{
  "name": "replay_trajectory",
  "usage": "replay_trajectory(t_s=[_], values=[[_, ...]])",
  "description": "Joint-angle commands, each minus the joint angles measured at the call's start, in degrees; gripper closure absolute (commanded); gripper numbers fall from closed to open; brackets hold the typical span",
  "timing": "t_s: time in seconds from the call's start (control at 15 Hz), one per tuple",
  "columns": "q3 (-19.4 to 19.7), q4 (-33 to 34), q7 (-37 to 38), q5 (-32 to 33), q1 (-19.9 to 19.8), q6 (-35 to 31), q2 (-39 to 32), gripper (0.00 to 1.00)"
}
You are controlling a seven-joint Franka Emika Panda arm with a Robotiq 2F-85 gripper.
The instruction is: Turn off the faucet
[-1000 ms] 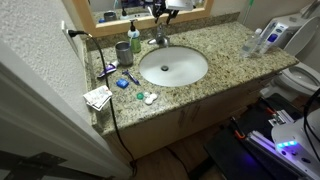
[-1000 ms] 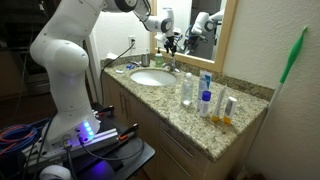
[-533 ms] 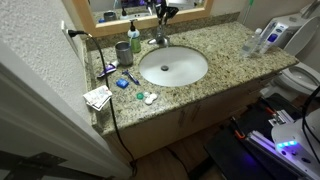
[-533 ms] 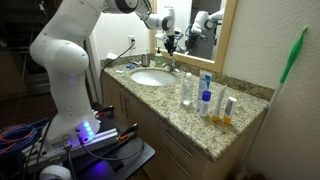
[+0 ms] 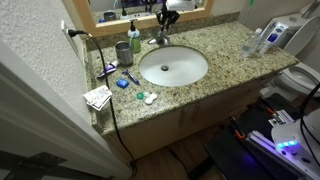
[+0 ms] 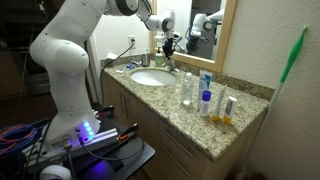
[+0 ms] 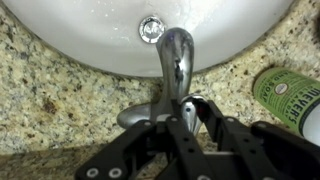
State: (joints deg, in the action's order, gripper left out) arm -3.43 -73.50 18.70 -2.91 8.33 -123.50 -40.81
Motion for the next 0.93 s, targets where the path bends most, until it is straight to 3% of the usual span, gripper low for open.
replay_trajectory(t_s=[0.0,0.33,0.4,0.47,0.87], values=[[0.3,0.5,-0.5,-0.5,0.9,7.2,-1.6,0.93],[1.1,2.7,1.2,-0.2,1.0,9.8,-3.6,0.93],[1.1,2.7,1.7,-0.5,0.9,10.1,-3.1,0.46],[0.4,2.4,0.6,-1.2,0.4,10.6,-2.3,0.45],[-0.1,-7.0,-2.5,-1.2,-0.2,15.9,7.3,0.04]])
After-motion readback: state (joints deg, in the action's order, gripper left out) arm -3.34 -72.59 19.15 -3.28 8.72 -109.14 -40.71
